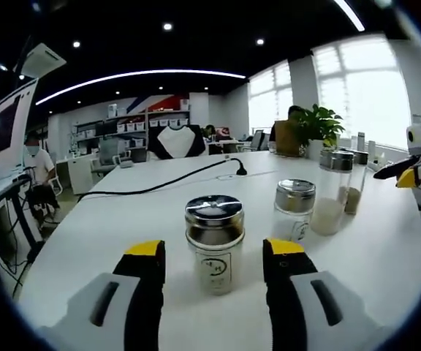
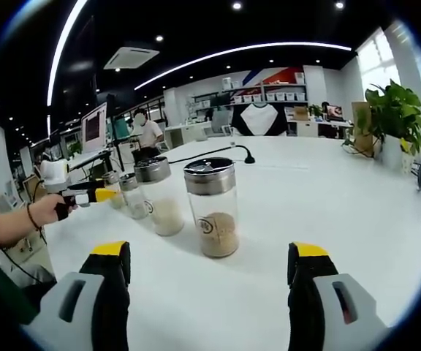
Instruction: Rotate the seasoning bottle until the label or dispensing opening points toward the visible target arrow and the bottle remains upright within the marked orientation range
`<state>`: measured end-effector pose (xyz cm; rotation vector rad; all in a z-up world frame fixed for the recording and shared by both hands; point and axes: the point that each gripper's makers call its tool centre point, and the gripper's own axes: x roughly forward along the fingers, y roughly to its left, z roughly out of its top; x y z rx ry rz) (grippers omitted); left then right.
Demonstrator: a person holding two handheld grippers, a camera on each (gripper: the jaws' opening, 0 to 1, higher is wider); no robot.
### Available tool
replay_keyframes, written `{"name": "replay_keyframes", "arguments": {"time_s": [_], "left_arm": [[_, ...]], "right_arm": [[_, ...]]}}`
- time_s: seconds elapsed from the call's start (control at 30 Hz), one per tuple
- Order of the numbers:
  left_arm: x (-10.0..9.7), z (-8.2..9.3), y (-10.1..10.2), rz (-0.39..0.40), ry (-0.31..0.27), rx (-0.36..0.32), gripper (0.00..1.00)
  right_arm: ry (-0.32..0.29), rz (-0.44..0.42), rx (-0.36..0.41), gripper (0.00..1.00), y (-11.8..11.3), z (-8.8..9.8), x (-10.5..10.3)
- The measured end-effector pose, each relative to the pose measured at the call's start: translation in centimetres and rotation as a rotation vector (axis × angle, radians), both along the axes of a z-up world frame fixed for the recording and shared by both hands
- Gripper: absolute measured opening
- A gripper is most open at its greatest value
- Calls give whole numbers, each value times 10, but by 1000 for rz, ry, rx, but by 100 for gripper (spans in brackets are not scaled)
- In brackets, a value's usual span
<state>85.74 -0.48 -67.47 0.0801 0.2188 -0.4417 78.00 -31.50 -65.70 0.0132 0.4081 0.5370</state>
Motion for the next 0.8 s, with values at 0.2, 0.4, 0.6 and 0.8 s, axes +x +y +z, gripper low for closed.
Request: {"name": "replay_keyframes", "arguments": {"time_s": [0.2,0.4,0.6,0.8], "left_arm": [[-5,4,-6,-156,6,42,51],[1,6,0,-220,15,128,53],[0,7,-9,-354,65,82,53],[5,14,-12,-413,120,-63,52]], "right_arm": [[2,1,-1,91,0,0,-1],[9,-7,0,91,0,-2,-1],[7,-6,-4,91,0,-1,-1],[8,-3,-4,91,0,-1,-1]]}}
